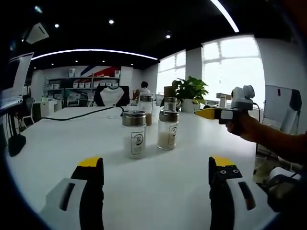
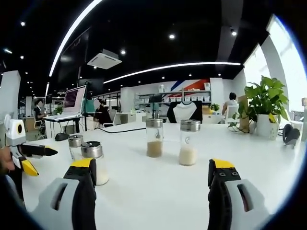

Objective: Rotate the seasoning bottle until the label or dispensing opening points toward the visible target arrow and the bottle remains upright within the marked orientation range

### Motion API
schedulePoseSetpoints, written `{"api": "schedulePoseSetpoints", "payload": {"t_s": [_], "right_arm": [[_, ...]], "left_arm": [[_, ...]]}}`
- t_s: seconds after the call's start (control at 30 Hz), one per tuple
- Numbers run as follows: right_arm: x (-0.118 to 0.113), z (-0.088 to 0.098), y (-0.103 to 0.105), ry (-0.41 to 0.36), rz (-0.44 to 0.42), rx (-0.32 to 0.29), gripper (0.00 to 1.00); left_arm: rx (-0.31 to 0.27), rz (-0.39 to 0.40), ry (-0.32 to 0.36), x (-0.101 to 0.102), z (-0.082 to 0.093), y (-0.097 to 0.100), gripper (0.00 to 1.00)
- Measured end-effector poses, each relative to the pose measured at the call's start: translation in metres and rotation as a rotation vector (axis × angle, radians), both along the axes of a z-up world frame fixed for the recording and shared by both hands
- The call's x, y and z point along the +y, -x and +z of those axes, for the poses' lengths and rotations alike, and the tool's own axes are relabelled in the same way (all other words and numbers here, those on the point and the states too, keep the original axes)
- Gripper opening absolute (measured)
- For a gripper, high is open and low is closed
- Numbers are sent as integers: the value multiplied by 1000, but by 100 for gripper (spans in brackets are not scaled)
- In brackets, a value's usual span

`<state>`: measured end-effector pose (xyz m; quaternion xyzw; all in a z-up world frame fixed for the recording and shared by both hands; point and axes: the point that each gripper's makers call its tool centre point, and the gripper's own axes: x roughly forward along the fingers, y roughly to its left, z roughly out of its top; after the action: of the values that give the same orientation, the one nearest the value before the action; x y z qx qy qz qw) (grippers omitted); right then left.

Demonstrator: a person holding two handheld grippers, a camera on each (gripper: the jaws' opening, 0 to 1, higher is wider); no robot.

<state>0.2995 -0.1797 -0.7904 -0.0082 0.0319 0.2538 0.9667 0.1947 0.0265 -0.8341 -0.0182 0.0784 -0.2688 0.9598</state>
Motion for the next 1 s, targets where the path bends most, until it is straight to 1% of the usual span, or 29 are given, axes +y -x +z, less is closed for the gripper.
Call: {"api": "schedulePoseSetpoints", "payload": {"t_s": [0.07,0.1,0.13,0.17,0.27,0.33,0.43,0.57,0.63,0.67,0.7,0.73,0.77,0.87,0.93,1.0], "right_arm": [[2,-3,-4,22,5,7,100],[2,-4,-5,19,1,14,100],[4,-1,-6,-13,16,21,100],[5,-1,-7,-19,20,26,100],[7,0,-10,0,13,23,100],[8,2,-14,-8,11,32,100],[12,5,-21,-5,8,26,100],[16,1,-30,20,-4,39,99],[16,-1,-32,36,-9,41,96],[16,-2,-34,42,-12,37,93],[13,-4,-37,75,-34,34,90],[9,-8,-40,135,-52,24,89],[10,-9,-42,155,-56,19,89],[14,-12,-45,123,-39,38,87],[12,-13,-48,100,-53,46,87],[12,-15,-51,98,-60,53,89]], "left_arm": [[2,7,4,1,0,-1,96],[5,10,5,2,0,-1,96],[5,10,10,2,0,-1,96],[5,10,12,3,0,-1,96],[3,12,9,3,1,-1,96],[1,11,9,4,1,-2,96],[-1,14,9,5,2,-4,96],[-6,15,13,5,4,-5,96],[-6,11,10,4,5,-5,96],[-7,11,8,3,5,-5,96],[-9,11,6,2,6,-5,96],[-11,11,3,2,7,-5,96],[-10,11,3,1,7,-5,96],[-8,12,8,0,7,-6,96],[-6,16,4,0,6,-6,96],[-10,21,-6,0,6,-6,97]]}}
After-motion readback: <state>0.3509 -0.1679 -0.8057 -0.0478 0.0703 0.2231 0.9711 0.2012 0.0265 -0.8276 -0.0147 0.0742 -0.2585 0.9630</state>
